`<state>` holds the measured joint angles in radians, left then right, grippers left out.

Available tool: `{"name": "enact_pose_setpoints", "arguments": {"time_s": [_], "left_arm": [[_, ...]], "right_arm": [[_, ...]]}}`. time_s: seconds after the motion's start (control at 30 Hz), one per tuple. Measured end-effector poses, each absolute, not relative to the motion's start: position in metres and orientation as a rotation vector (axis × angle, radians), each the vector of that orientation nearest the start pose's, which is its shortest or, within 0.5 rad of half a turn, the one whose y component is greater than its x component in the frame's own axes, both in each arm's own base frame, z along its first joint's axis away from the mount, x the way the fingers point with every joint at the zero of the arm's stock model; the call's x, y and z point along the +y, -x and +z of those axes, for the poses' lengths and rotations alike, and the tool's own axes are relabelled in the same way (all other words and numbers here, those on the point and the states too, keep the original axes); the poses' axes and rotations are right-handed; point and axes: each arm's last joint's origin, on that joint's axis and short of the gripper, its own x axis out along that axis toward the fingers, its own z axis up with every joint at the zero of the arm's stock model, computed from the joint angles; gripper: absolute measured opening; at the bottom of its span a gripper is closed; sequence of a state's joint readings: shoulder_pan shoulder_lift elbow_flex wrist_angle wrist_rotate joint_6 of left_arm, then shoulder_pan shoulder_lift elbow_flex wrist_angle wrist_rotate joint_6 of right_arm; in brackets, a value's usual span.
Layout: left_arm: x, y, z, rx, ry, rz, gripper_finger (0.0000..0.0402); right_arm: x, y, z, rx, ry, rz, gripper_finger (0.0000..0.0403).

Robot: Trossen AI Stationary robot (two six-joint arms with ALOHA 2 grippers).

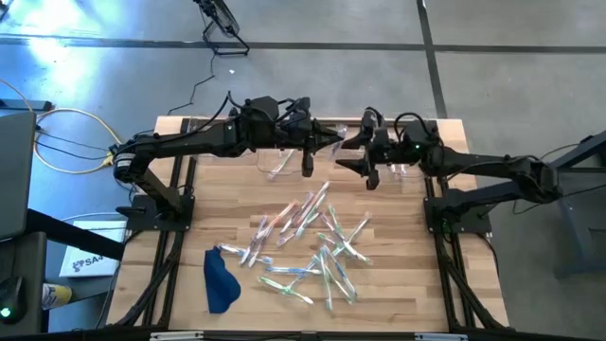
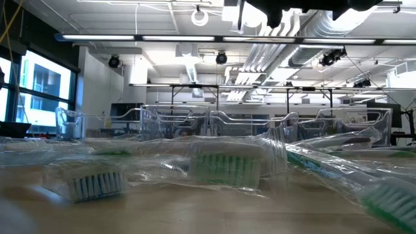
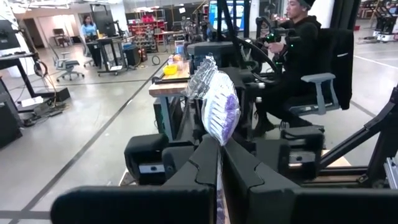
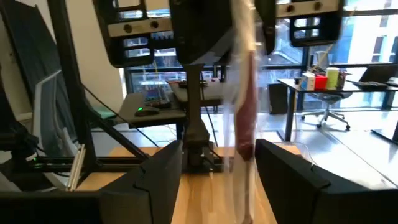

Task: Pick & Place Toothbrushes
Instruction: Put the purple toothbrush into the right transparent bin

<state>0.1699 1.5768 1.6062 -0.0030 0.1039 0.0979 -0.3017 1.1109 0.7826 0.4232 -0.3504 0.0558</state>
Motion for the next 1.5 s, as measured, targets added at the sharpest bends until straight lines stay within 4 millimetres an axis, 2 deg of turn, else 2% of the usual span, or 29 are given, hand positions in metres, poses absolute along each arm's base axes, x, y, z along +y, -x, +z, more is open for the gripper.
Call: {"name": "enact_pose_setpoints", "arguments": {"time_s": [0.2, 0.37, 0.73, 1.1, 1.23, 1.5], "left_arm": [[0.0580, -0.3566, 0.4371, -0.022, -0.102, 0.066, 0.0000], [0.0579, -0.3566, 0.4357, -0.007, -0.100, 0.063, 0.0000], [0.0579, -0.3564, 0.4351, 0.001, -0.100, 0.065, 0.0000], [0.0580, -0.3563, 0.4354, 0.000, -0.132, 0.066, 0.0001], [0.0576, -0.3563, 0.4354, 0.000, -0.157, 0.052, 0.0031], [0.0575, -0.3544, 0.4372, -0.004, -0.188, 0.050, 0.0135]], "right_arm": [[-0.0637, -0.2489, 0.3249, -0.124, -0.018, 0.031, 0.0184], [-0.0645, -0.2491, 0.3279, -0.159, -0.009, 0.009, 0.0158], [-0.0647, -0.2491, 0.3278, -0.158, -0.009, 0.006, 0.0033], [-0.0643, -0.2490, 0.3278, -0.158, 0.000, 0.019, 0.0031], [-0.0636, -0.2483, 0.3284, -0.159, 0.001, 0.035, 0.0031], [-0.0641, -0.2467, 0.3285, -0.149, -0.001, 0.033, 0.0031]]}}
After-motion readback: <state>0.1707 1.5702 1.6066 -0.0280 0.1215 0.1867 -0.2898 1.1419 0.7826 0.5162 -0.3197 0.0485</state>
